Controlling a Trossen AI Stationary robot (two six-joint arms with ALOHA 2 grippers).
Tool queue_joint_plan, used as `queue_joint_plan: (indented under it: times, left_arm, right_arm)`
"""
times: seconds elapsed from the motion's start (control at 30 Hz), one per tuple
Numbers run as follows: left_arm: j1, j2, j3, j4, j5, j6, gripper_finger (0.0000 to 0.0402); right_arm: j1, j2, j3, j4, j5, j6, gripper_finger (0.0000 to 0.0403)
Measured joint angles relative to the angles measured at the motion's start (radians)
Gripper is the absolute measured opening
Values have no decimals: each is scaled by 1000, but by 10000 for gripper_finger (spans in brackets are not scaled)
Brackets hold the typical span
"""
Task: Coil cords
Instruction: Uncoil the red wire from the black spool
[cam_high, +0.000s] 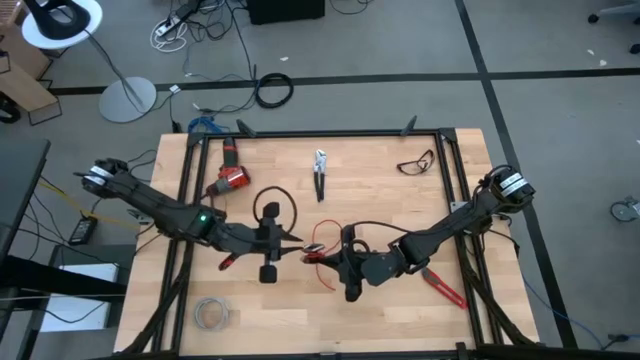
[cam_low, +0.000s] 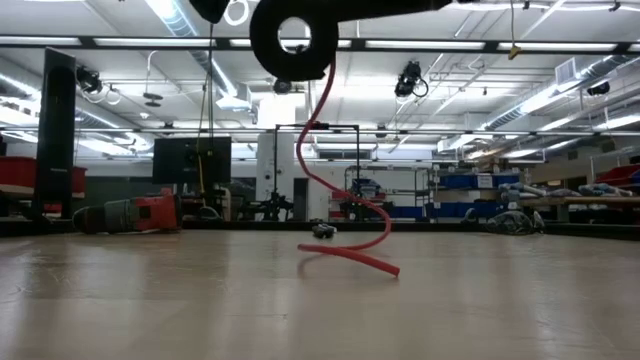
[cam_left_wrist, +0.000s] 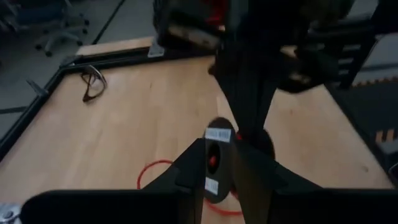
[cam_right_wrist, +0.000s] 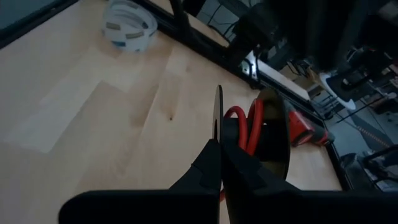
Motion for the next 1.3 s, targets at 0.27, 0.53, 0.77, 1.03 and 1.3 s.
queue_joint_plan:
  times: [0.27,0.53,0.77,1.03,1.3]
  left_arm:
    - [-1,42,0,21,-28,31,81]
    - [-1,42,0,38,-9,54,81]
    - [-1,42,0,65,44,54,87]
    - [-1,41,0,42,32,42,130]
    - [1,41,0,11,5,27,132]
  right_arm:
    - [-5,0,14,-1,-28,-7,0]
    - [-10,0,15,-2,-28,-6,0]
    - [-13,0,15,-4,-28,1,0]
    - [-13,0,15,-4,-27,1,0]
    - [-19,0,15,-4,-27,1,0]
